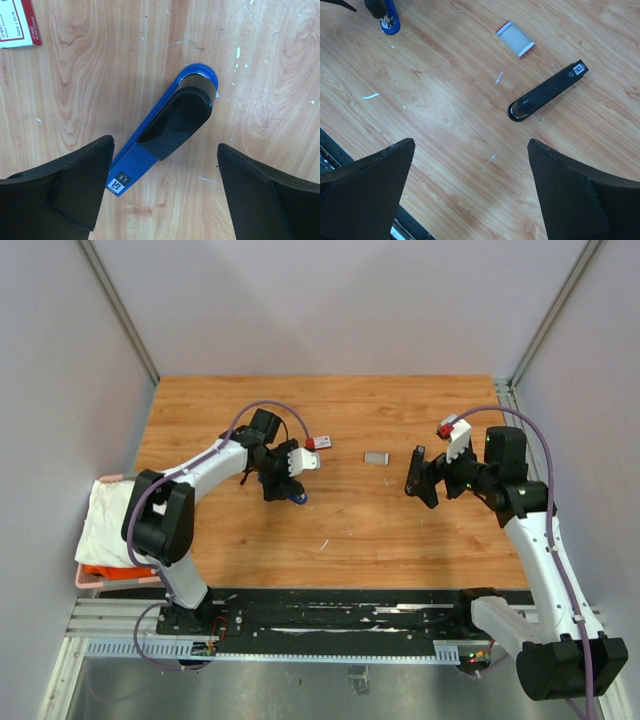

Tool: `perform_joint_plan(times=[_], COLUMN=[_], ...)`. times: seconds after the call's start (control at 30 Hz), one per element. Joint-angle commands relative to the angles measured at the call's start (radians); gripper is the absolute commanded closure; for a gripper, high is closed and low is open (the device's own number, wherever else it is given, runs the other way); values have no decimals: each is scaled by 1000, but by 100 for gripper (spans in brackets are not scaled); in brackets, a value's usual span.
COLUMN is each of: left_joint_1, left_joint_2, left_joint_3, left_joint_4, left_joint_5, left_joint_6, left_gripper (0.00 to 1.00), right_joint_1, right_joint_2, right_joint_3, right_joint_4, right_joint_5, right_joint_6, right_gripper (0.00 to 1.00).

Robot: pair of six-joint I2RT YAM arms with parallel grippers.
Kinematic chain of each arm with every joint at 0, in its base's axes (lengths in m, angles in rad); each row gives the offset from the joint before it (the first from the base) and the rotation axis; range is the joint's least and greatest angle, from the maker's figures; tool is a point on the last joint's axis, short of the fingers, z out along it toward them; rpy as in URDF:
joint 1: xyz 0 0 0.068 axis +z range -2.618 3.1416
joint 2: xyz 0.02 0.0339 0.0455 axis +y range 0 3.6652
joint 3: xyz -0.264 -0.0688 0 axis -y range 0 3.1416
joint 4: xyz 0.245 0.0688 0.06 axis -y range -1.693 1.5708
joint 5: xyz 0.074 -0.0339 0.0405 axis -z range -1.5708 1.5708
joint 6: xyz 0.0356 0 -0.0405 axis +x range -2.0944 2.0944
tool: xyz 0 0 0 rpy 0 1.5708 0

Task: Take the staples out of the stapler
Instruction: Pick up the stapler from the center of the board.

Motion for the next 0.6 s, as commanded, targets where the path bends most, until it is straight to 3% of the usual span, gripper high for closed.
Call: perform_joint_plan(times=[0.0, 0.23, 0.43, 0.5, 0.57], left_joint_1=[3, 2, 3, 2, 3], left_joint_2=[3, 26, 42, 42, 40], left_joint_3=[-6, -44, -32, -33, -32], left_joint_4=[41, 99, 100, 102, 103], left_joint_5=[19, -13, -3, 3, 5], left_joint_6=[7, -7, -21, -26, -30], left_gripper=[7, 17, 35, 47, 51], right_joint_1=[15, 15, 14, 15, 14], right_joint_2=[-5, -4, 4, 3, 4], right_joint_3=[-6, -6, -8, -8, -8], right_joint_4=[7, 6, 5, 4, 4], right_joint_5=[4, -5, -16, -24, -25], right_joint_6=[-11, -11, -10, -10, -11], right_gripper=[1, 1, 1, 1, 1])
